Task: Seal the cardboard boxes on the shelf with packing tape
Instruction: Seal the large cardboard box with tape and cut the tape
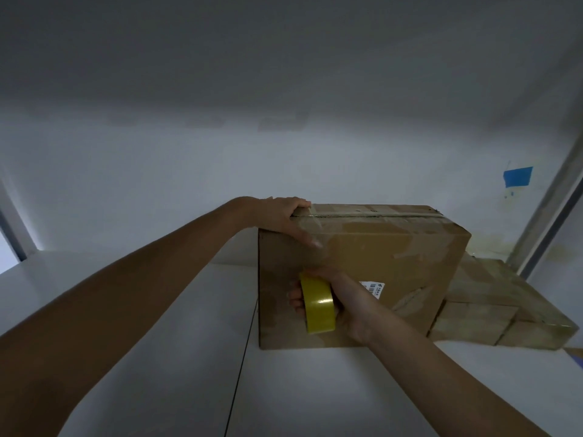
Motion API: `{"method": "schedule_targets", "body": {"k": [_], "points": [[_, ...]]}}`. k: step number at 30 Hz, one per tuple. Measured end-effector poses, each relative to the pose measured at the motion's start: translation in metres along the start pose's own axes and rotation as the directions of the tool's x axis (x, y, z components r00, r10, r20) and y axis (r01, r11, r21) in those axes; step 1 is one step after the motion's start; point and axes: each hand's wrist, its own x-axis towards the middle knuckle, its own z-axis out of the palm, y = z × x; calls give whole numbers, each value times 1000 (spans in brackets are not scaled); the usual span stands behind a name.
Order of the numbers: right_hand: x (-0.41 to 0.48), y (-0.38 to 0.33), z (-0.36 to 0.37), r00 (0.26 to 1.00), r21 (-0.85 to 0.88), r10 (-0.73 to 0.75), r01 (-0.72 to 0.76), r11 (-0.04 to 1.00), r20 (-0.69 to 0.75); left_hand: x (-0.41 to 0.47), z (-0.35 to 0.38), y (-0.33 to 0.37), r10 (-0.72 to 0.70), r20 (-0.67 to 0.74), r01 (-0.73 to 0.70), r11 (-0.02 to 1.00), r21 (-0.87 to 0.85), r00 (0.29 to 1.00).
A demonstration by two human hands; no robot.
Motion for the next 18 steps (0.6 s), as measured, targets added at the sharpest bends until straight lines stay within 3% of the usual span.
{"method": "schedule_targets", "body": {"k": [5, 8, 10, 15, 18], "points": [[0, 4, 3, 1000, -63, -31, 31, 998, 0, 4, 12, -6, 31, -136, -23, 998, 57, 990], [2, 14, 2, 980, -265, -165, 131, 955, -110, 3, 13, -5, 29, -152, -20, 998, 62, 988], [4, 22, -1, 950, -467, -276, 179, 866, -146, 3, 14, -5, 27, -160, -16, 998, 66, 987], [-5, 36, -14, 918, -660, -396, 312, 683, 24, 1, 13, -5, -3, -162, 5, 1000, 12, 987], [-7, 40, -15, 912, -699, -408, 323, 638, 49, 0, 8, -3, -2, -152, -1, 1000, -19, 988]]}}
